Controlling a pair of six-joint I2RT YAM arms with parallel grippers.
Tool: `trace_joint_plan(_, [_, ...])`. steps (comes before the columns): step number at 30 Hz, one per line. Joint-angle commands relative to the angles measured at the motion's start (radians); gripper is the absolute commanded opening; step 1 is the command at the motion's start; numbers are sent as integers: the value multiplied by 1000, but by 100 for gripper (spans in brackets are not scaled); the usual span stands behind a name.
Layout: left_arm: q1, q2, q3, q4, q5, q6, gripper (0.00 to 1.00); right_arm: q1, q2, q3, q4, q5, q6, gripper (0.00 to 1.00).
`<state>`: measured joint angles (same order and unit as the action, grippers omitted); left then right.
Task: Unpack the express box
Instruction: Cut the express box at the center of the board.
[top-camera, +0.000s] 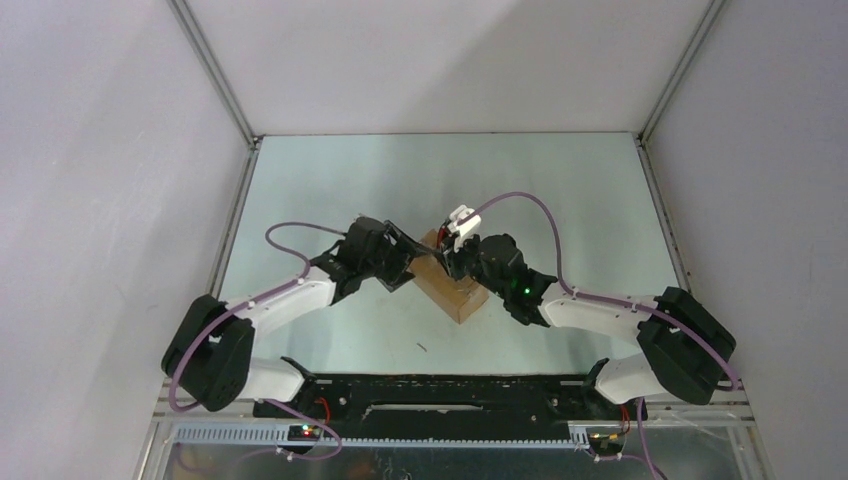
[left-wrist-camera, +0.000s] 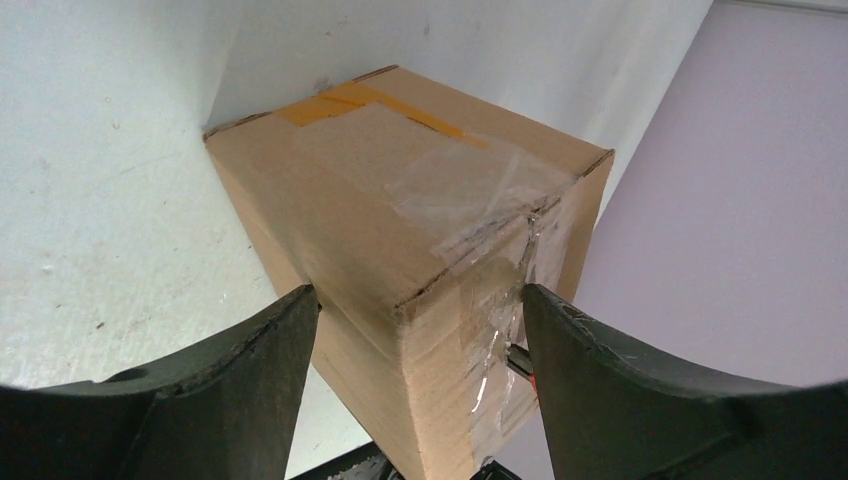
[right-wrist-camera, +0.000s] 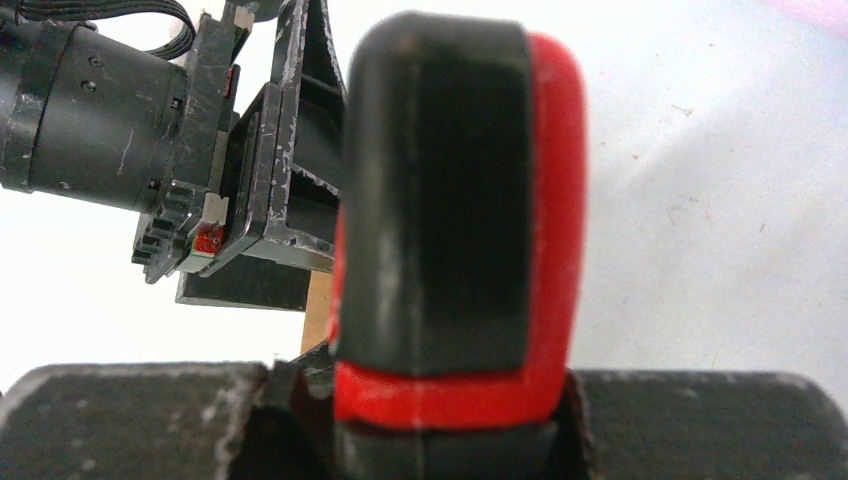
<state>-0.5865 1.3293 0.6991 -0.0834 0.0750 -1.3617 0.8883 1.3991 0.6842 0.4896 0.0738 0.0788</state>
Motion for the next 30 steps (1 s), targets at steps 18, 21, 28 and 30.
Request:
trace_joint_plan(18, [3,81,316,-552,-196,111,61,35,-8,77,45,-62,-55,0])
trace_joint_plan(21, [3,112,398,-646,-219,120,60,46,-10,68,64,-63,-59,0])
trace_joint_plan(28, [4,131,475,-765,-241,117,70,99,8,54,107,-35,-76,0])
trace_joint_plan(30, [4,117,463,-765,-242,121,77,117,18,52,116,-14,-107,0])
